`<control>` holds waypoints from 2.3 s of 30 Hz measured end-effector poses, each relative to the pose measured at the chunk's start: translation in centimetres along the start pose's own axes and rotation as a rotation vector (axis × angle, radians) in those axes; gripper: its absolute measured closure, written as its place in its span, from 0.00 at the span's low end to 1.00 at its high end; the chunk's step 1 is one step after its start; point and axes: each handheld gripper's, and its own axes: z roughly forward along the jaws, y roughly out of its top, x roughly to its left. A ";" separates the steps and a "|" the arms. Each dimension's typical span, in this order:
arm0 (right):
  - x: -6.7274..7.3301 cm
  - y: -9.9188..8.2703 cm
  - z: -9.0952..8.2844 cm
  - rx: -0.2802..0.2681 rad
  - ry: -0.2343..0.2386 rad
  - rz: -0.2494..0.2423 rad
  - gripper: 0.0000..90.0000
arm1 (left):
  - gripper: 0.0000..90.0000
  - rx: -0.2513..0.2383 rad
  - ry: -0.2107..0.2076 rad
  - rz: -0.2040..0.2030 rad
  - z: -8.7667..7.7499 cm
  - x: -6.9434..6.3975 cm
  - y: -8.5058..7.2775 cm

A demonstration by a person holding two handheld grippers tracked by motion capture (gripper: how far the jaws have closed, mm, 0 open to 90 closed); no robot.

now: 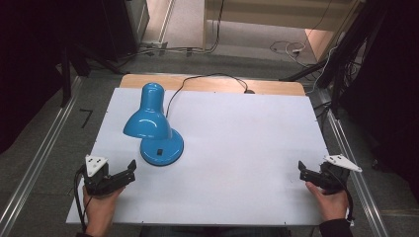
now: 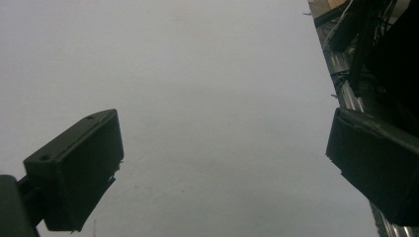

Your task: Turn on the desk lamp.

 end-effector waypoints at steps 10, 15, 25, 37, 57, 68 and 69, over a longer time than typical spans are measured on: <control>-0.5 0.0 0.5 0.042 0.064 0.063 0.00 | 0.05 -0.004 0.002 0.007 0.3 -0.5 0.2; -0.7 0.0 0.4 0.044 0.063 0.065 0.00 | 0.05 -0.013 0.001 0.003 0.2 -0.7 0.4; -0.9 -0.1 0.5 0.050 0.060 0.081 0.00 | 0.05 -0.021 0.000 0.010 0.5 -1.0 0.7; -0.9 -0.1 0.5 0.052 0.057 0.085 0.00 | 0.06 -0.024 -0.021 0.007 0.7 -1.6 1.1; -0.8 -0.2 0.7 0.059 0.052 0.086 0.00 | 0.07 -0.022 -0.021 0.029 1.5 -2.3 1.4; -0.8 -0.2 0.7 0.063 0.052 0.086 0.00 | 0.11 -0.017 -0.032 0.041 2.0 -2.7 1.5; -0.8 -0.2 0.7 0.063 0.051 0.086 0.00 | 0.11 -0.016 -0.033 0.042 2.1 -2.8 1.5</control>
